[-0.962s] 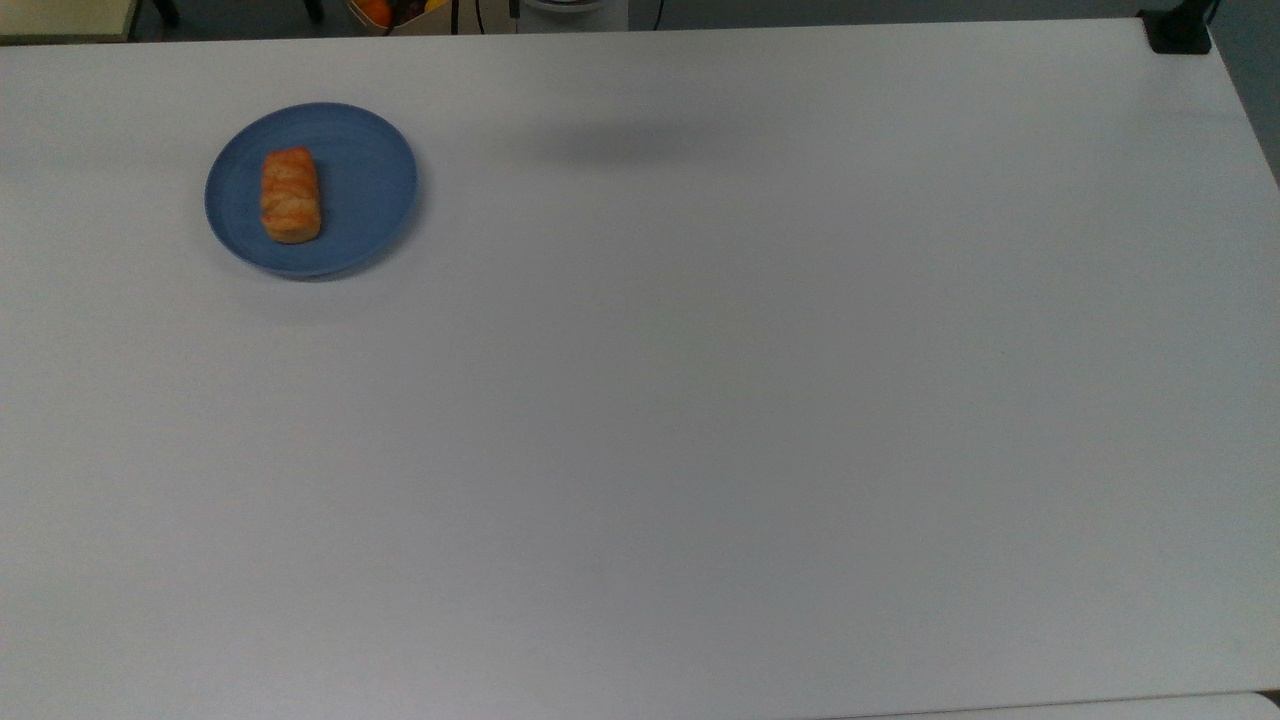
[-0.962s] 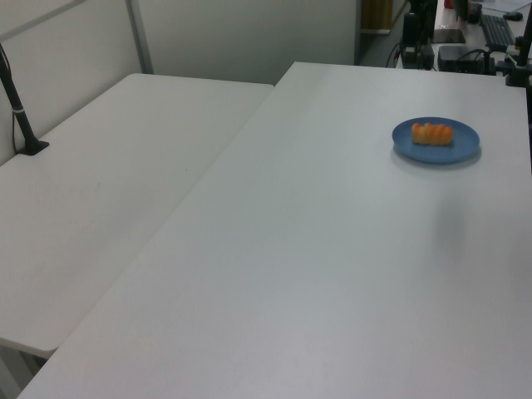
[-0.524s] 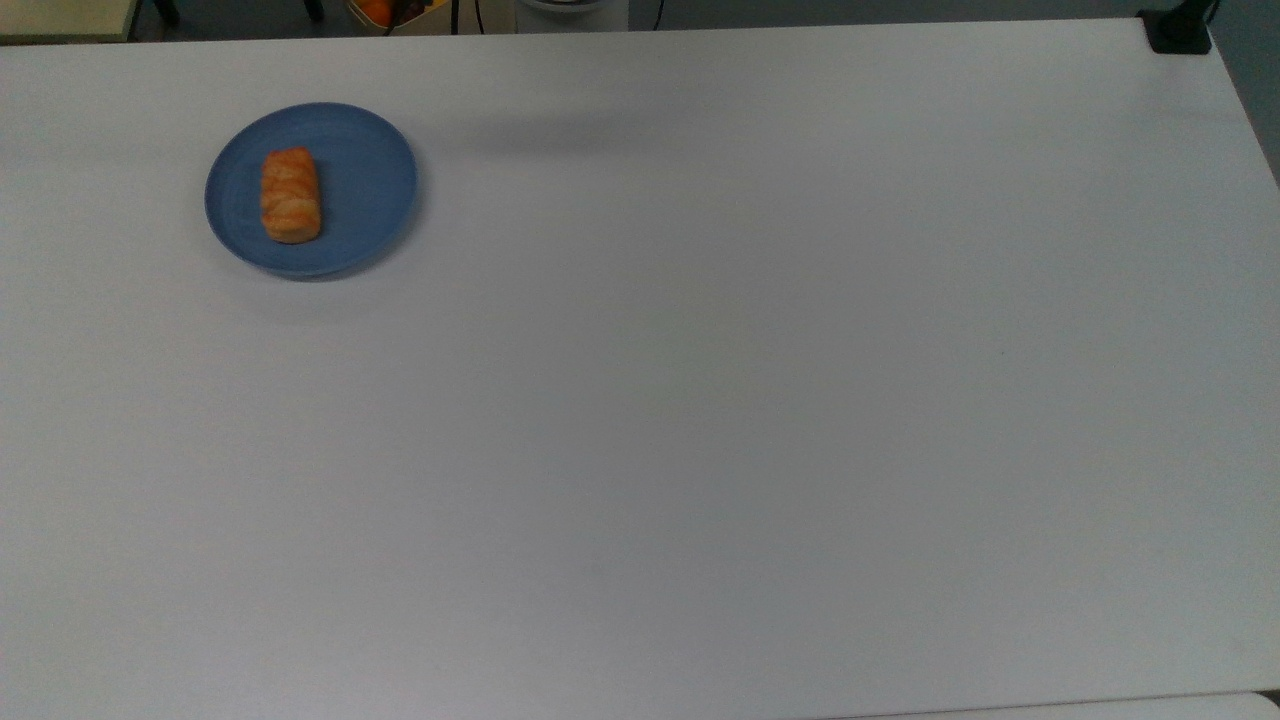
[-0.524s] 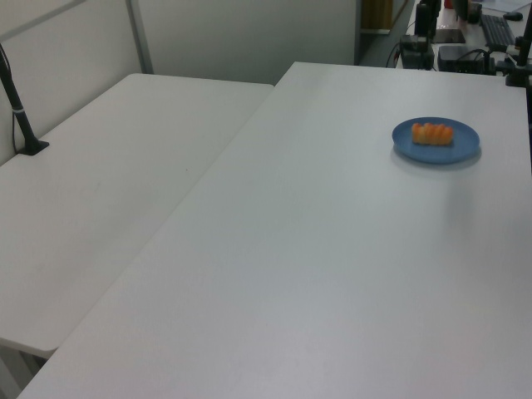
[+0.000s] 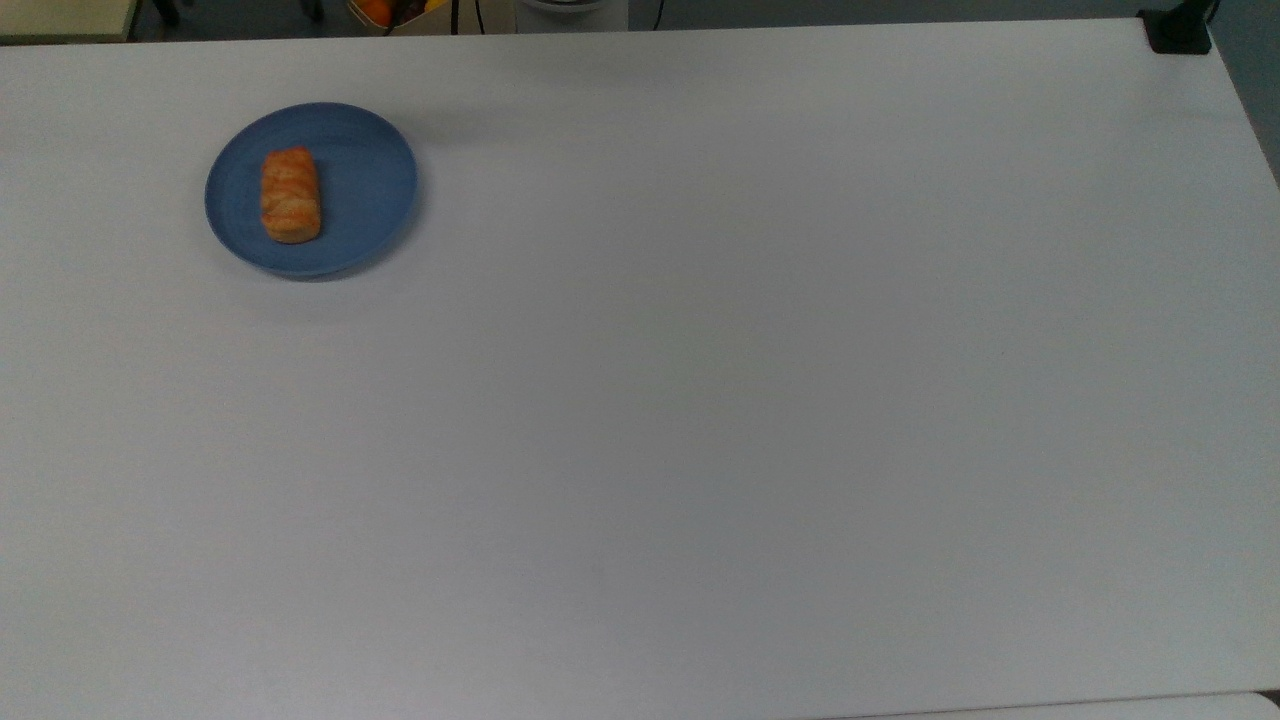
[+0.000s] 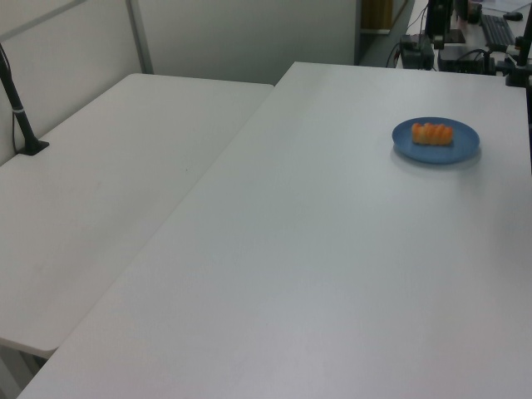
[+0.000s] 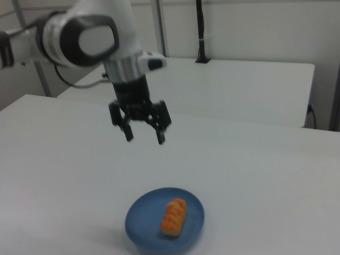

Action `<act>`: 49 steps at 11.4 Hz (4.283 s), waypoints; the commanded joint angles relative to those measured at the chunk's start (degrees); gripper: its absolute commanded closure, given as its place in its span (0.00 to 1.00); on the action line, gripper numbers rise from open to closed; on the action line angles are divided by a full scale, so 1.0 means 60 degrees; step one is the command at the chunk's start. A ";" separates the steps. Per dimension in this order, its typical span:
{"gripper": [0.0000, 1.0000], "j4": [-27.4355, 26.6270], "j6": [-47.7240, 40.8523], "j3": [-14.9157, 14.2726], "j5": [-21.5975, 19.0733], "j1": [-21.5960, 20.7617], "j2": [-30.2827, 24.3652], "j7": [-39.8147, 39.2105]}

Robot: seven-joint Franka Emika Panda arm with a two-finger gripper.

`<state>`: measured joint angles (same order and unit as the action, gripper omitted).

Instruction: Put the bread on the table

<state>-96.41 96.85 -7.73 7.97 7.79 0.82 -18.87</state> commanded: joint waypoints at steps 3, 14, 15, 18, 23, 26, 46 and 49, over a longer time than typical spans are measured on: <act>0.00 -0.2270 0.2723 0.0028 0.0224 0.0664 0.0563 -0.0575; 0.27 -0.3268 0.4834 0.0057 -0.0421 0.1105 0.2147 -0.1689; 0.35 -0.3268 0.4950 0.0057 -0.0421 0.1090 0.2163 -0.1675; 0.68 -0.3254 0.4937 0.0057 -0.0421 0.1075 0.2163 -0.1660; 0.90 -0.3137 0.4118 0.0116 -0.0421 0.1046 0.1726 -0.1543; 0.90 -0.2904 0.3153 0.0130 -0.0406 0.1046 0.1096 -0.1237; 0.90 -0.4700 0.2694 0.4540 -0.0874 -0.0886 -0.1160 0.3965; 0.90 -0.5668 0.3365 0.4540 -0.1036 -0.1750 -0.1236 0.4386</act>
<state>-124.26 112.15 19.87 2.84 0.69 -4.14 4.28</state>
